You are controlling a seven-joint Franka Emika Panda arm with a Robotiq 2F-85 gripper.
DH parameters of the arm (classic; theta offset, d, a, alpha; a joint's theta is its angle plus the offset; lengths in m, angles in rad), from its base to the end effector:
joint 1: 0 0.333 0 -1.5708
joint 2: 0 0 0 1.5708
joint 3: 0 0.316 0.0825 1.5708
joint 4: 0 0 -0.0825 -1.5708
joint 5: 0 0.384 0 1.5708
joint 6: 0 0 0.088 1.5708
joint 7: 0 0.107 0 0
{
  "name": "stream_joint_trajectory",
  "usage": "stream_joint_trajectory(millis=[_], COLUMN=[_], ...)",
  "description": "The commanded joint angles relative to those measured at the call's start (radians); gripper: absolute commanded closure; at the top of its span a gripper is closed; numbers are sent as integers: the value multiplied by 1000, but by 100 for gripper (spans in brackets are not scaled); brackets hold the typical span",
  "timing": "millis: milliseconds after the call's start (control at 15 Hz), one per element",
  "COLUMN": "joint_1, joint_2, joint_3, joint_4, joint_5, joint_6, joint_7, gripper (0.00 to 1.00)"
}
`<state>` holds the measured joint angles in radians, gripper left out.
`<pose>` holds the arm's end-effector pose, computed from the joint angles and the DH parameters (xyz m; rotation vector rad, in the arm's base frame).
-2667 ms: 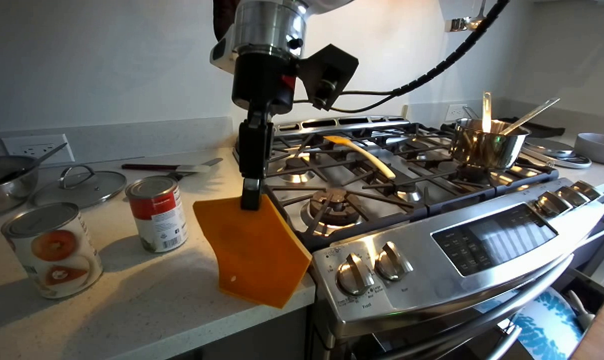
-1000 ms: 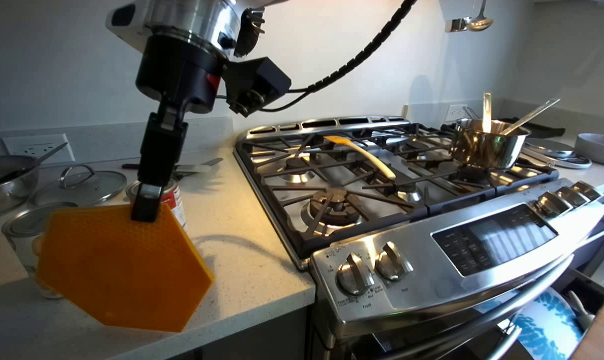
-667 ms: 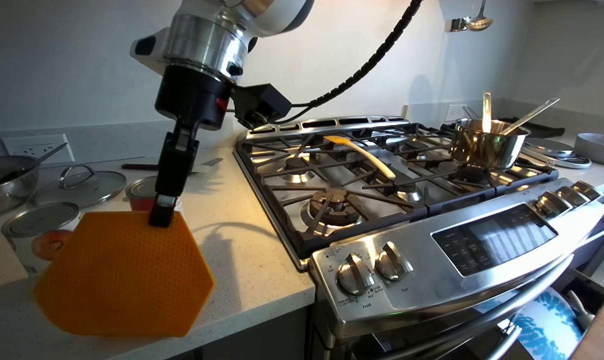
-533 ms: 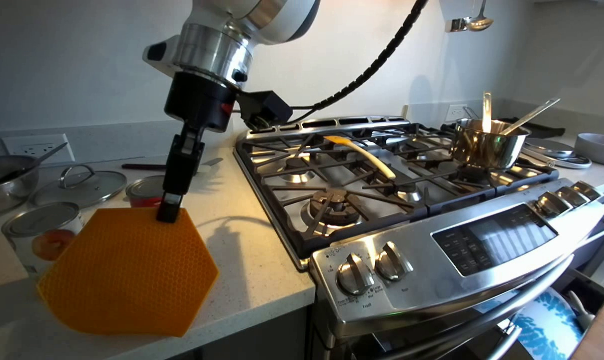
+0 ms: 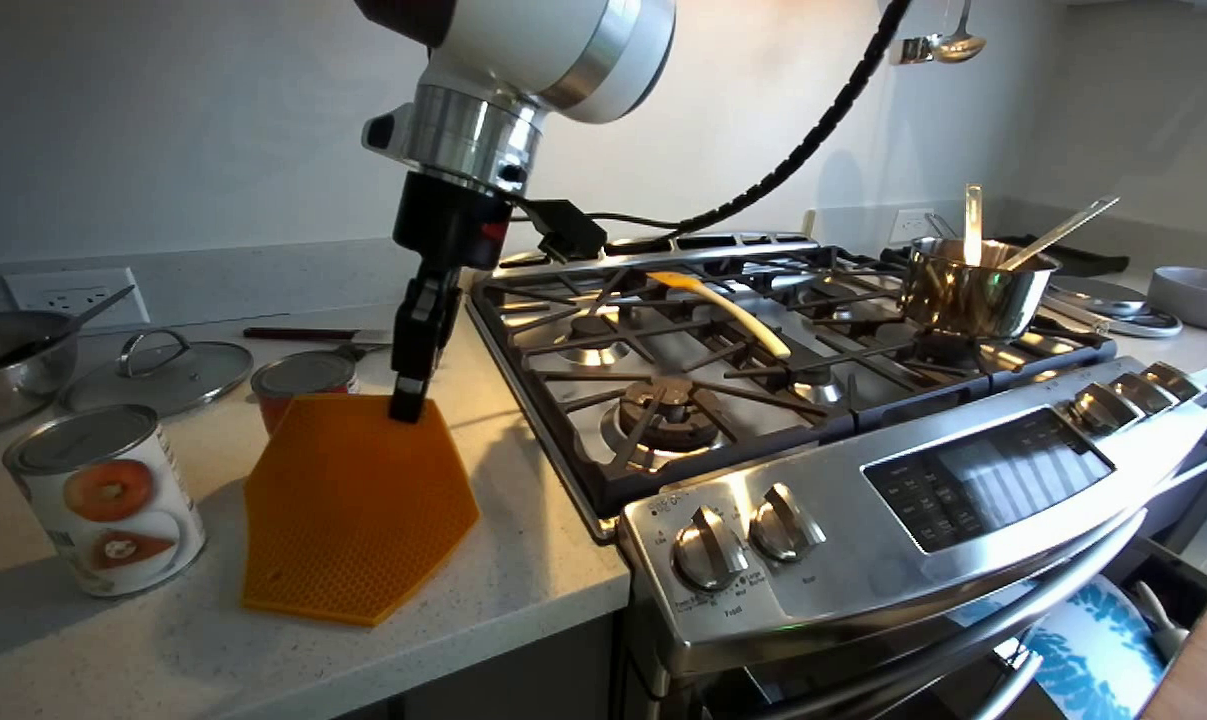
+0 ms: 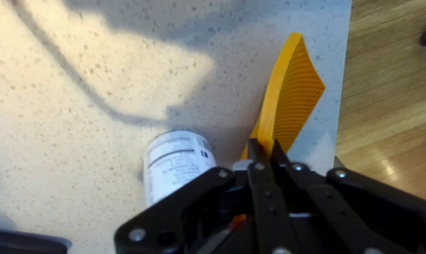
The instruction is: Put the orange coaster on the left side of the counter
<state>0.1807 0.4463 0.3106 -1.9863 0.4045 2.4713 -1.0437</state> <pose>0.5479 0.2839 0.2532 -2.2962 -1.5513 -0.2053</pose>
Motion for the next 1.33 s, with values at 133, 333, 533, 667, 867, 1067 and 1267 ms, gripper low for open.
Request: stream_joint_trajectory(millis=[133, 333, 533, 667, 867, 1067, 1267], joint_1=[-9, -21, -23, -18, -11, 4, 15], joint_2=[-10, 9, 12, 8, 1, -22, -42], joint_3=[-19, -3, -3, -7, -2, 2, 26], joint_4=[-51, -41, -36, -34, -19, -5, 8], joint_5=[-105, -89, -91, -108, -128, -180, -235], joint_6=[-106, -198, -211, -192, -181, -138, -37], joint_7=[244, 286, 293, 296, 285, 281, 235], gripper=[98, 98, 68, 54, 32, 10, 0])
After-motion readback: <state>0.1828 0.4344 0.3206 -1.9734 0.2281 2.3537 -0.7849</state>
